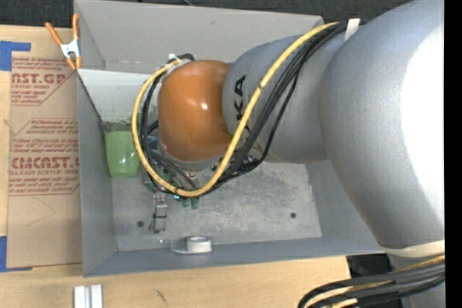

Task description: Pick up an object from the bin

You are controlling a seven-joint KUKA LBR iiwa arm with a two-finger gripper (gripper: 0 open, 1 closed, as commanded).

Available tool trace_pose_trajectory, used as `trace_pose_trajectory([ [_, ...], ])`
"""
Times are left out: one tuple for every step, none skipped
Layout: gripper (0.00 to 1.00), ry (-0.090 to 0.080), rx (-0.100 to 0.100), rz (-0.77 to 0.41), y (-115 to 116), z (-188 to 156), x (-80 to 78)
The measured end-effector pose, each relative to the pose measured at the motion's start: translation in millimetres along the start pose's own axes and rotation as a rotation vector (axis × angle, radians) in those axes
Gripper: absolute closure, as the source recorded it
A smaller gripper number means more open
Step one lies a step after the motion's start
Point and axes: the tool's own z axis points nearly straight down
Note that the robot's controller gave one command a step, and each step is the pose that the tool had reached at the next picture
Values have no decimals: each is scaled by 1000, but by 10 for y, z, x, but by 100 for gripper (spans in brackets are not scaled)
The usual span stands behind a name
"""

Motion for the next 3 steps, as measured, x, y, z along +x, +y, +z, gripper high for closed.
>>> trace_pose_trajectory([
  [0, -7, 0, -165, -709, 654, 198],
  [0, -19, 2, -563, -1128, 716, 220],
  [0, -15, -2, -685, -373, 310, -160],
])
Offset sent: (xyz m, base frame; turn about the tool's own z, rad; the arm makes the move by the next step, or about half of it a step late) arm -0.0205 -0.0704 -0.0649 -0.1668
